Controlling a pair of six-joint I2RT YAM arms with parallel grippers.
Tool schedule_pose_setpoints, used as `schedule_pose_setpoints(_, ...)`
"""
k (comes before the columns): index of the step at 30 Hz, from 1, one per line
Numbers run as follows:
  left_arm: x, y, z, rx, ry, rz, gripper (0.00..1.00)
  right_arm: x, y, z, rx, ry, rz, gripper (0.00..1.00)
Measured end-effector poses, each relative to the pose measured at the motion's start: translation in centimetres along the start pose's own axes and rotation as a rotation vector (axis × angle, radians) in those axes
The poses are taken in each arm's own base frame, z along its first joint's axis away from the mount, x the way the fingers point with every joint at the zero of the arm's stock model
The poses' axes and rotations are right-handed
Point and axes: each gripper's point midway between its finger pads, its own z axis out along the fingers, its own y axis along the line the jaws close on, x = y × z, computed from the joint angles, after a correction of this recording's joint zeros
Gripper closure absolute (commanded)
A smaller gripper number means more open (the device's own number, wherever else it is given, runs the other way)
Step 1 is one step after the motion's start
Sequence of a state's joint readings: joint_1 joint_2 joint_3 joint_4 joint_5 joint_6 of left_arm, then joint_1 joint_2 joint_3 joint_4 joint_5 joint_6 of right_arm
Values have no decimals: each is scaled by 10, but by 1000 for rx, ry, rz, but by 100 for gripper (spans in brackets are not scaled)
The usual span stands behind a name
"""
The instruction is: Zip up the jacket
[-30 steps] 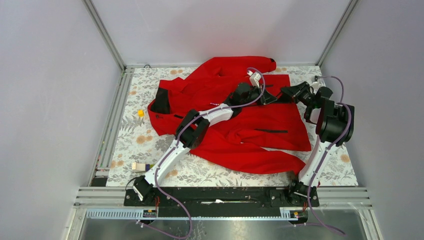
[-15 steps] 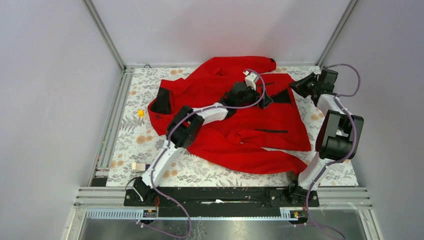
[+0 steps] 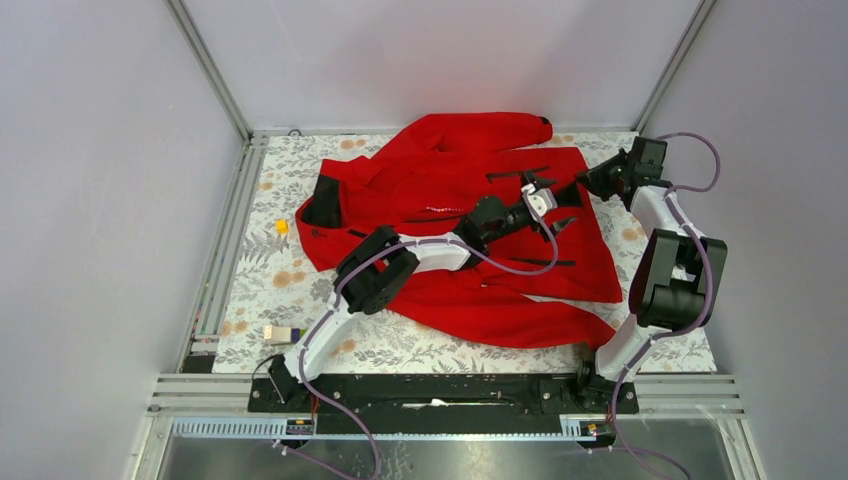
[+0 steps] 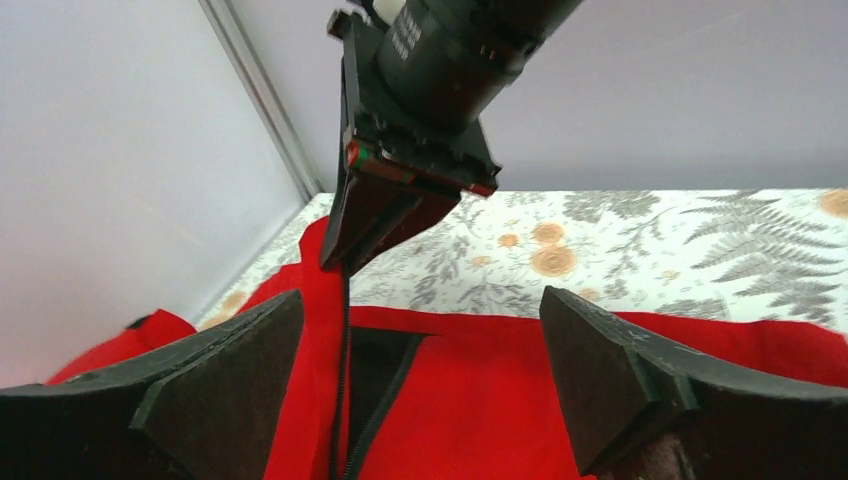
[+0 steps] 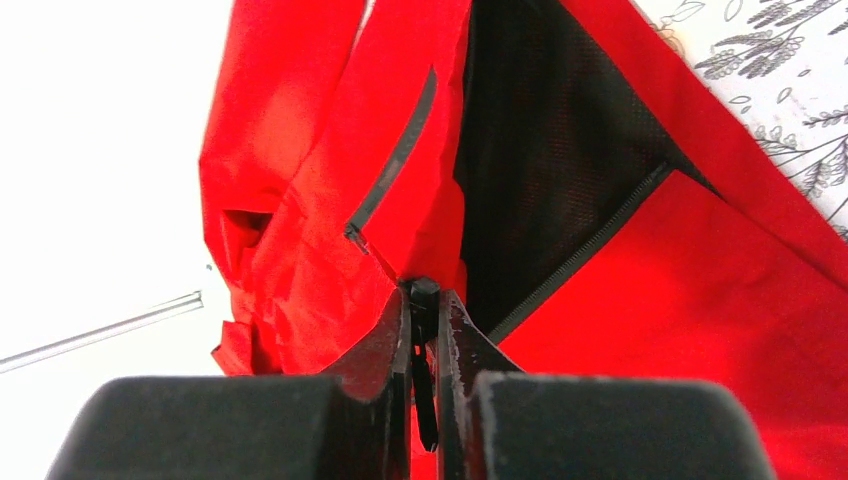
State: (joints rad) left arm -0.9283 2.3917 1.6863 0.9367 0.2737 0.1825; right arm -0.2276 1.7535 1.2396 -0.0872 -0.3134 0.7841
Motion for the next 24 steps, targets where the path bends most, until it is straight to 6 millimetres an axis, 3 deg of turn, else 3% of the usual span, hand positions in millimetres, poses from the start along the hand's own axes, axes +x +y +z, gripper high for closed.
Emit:
schedule_pose_setpoints(4, 14, 11, 6, -13, -20, 87, 3, -3, 14, -11, -30, -18, 20, 100)
schedule_pose_setpoints(8, 32, 25, 11, -47, -13, 136, 17, -7, 23, -19, -51, -34, 24, 100)
schedule_pose_setpoints(11, 39, 35, 18, -73, -4, 156, 18, -6, 25, -20, -54, -34, 26, 100)
schedule_pose_setpoints(18, 37, 42, 27, -125, -8, 173, 12, -6, 24, -20, -51, -33, 27, 100)
schedule_pose_setpoints(24, 38, 35, 28, -132, -11, 188, 28, -5, 23, -20, -48, -28, 33, 100)
